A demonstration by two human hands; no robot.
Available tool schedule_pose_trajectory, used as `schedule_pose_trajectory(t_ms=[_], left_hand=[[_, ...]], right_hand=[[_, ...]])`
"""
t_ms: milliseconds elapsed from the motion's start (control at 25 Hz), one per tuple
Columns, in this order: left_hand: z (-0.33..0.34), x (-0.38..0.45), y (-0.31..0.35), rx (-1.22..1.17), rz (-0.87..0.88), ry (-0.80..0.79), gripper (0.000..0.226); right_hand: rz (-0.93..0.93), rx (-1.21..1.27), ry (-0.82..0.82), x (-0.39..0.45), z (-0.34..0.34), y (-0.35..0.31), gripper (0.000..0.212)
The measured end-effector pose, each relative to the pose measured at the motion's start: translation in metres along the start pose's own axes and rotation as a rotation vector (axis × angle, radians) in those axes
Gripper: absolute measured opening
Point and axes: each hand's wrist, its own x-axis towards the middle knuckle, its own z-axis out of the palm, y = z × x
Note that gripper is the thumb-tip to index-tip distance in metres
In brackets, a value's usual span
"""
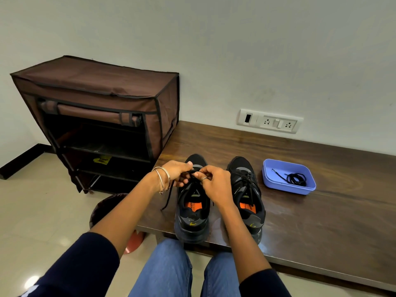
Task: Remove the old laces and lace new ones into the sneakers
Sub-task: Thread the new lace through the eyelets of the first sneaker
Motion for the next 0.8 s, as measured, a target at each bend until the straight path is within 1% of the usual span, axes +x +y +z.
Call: schedule_pose_trajectory(t_ms=[80, 160, 280, 360, 440, 520, 560, 600, 640, 680, 720, 800], left_hand=[[0.001, -0.003, 0.003, 0.052, 0.053, 0.073, 0.029], [0.004, -0.002, 0.003, -0.042, 0.005, 0.182, 0.029], [0.007, 0.001, -0.011, -0.286, -0.137, 0.353, 0.032], [0.009, 0.002, -0.026, -0.425, -0.176, 0.431, 0.03], [0.01, 0.003, -0.031, -0.531, -0.191, 0.461, 0.029], [0.008, 0.002, -0.033, -0.564, -0.166, 0.444, 0.031], [0.006, 0.0, -0.035, -0.541, -0.139, 0.43, 0.031], [0.003, -0.003, -0.036, -0.462, -0.094, 0.429, 0.029], [-0.003, -0.005, -0.04, -0.316, -0.037, 0.442, 0.027], [-0.008, -0.009, -0.044, -0.148, 0.029, 0.438, 0.03], [-0.01, -0.015, -0.049, -0.01, 0.082, 0.389, 0.042], [-0.006, -0.024, -0.057, 0.183, 0.122, 0.25, 0.071]], right_hand=[[-0.007, -0.053, -0.013, 0.004, -0.003, 0.0, 0.012], [0.063, -0.014, -0.001, 0.004, -0.005, 0.004, 0.014], [0.325, 0.285, 0.062, -0.008, -0.004, 0.017, 0.021], [0.494, 0.487, 0.095, -0.019, -0.002, 0.019, 0.023], [0.577, 0.595, 0.128, -0.021, 0.001, 0.017, 0.023], [0.589, 0.586, 0.134, -0.02, 0.0, 0.017, 0.021], [0.578, 0.542, 0.116, -0.021, -0.001, 0.02, 0.019], [0.55, 0.473, 0.086, -0.023, -0.004, 0.022, 0.019], [0.521, 0.379, 0.05, -0.027, -0.007, 0.025, 0.024], [0.5, 0.298, 0.012, -0.031, -0.011, 0.026, 0.031], [0.489, 0.251, -0.039, -0.036, -0.015, 0.024, 0.038], [0.464, 0.249, -0.16, -0.042, -0.016, 0.017, 0.051]])
